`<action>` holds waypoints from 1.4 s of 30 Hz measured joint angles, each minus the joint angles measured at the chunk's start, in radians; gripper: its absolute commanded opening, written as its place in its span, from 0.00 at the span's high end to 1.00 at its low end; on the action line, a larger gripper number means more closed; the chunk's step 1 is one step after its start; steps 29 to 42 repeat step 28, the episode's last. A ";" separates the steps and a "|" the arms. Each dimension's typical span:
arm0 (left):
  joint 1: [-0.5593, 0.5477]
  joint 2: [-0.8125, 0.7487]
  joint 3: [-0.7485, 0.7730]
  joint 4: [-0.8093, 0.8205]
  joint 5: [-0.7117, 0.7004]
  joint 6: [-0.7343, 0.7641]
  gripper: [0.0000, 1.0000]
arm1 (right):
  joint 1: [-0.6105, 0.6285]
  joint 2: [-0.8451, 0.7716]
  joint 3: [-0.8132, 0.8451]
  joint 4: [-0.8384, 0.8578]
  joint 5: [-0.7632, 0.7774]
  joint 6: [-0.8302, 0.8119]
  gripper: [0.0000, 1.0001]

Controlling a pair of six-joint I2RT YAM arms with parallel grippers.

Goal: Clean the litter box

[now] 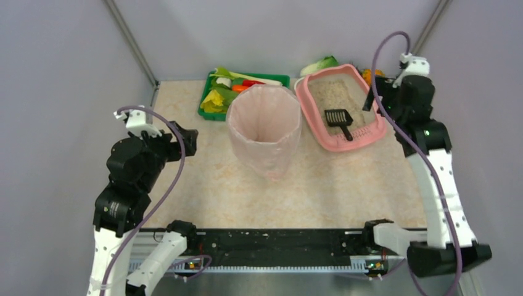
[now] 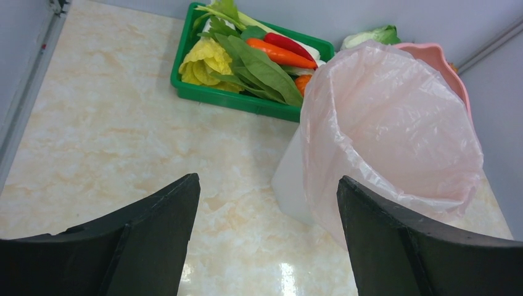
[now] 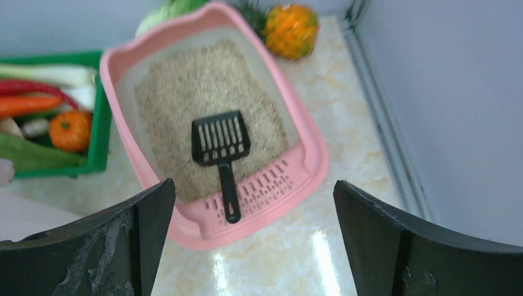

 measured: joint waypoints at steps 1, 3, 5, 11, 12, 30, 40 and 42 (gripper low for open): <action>0.000 -0.009 0.000 -0.004 -0.014 0.001 0.13 | 0.000 -0.067 -0.025 0.026 0.026 0.003 0.01; 0.000 -0.024 0.000 -0.006 -0.040 0.003 0.13 | 0.000 -0.188 -0.083 0.073 0.069 0.004 0.01; 0.000 -0.045 -0.002 -0.011 -0.079 0.004 0.13 | 0.000 -0.306 -0.142 0.093 0.117 -0.001 0.01; 0.000 -0.145 -0.027 -0.011 -0.210 0.014 0.13 | 0.000 -0.522 -0.261 0.143 0.214 -0.037 0.01; 0.000 -0.163 -0.033 -0.009 -0.229 0.014 0.13 | 0.000 -0.549 -0.281 0.148 0.224 -0.041 0.01; 0.000 -0.310 -0.109 0.027 -0.383 0.055 0.12 | 0.000 -0.769 -0.375 0.195 0.299 -0.060 0.01; 0.000 -0.310 -0.109 0.027 -0.383 0.055 0.12 | 0.000 -0.769 -0.375 0.195 0.299 -0.060 0.01; 0.000 -0.310 -0.109 0.027 -0.383 0.055 0.12 | 0.000 -0.769 -0.375 0.195 0.299 -0.060 0.01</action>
